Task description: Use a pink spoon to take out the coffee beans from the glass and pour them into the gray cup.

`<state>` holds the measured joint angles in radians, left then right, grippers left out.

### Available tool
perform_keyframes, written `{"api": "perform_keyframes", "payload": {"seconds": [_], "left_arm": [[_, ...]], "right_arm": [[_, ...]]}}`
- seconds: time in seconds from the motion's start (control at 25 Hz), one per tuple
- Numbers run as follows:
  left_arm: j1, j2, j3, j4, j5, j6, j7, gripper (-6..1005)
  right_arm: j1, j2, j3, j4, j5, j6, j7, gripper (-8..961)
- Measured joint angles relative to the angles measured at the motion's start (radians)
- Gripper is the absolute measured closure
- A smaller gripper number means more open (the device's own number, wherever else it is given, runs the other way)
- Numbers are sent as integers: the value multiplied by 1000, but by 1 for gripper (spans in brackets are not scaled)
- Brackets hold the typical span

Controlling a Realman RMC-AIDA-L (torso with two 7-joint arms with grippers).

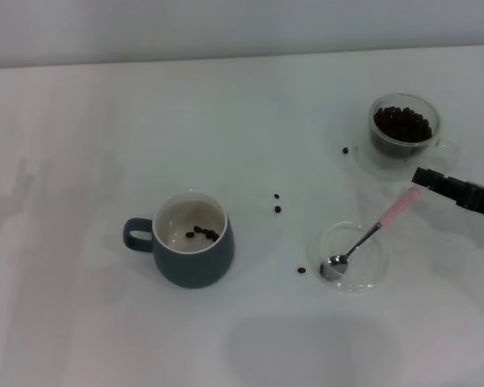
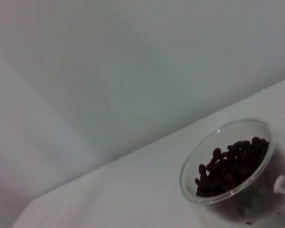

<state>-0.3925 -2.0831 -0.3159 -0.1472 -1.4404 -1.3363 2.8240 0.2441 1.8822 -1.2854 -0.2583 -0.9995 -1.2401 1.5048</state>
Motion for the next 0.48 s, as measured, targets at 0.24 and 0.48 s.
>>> {"api": "perform_keyframes", "payload": {"seconds": [0.24, 0.48], "left_arm": [[-2, 0, -2, 0, 0, -12, 0, 111], [-6, 0, -1, 0, 0, -11, 0, 112]], "right_arm": [[5, -12, 23, -7, -5, 47, 19, 551], [-12, -13, 152, -12, -5, 78, -19, 341]]}}
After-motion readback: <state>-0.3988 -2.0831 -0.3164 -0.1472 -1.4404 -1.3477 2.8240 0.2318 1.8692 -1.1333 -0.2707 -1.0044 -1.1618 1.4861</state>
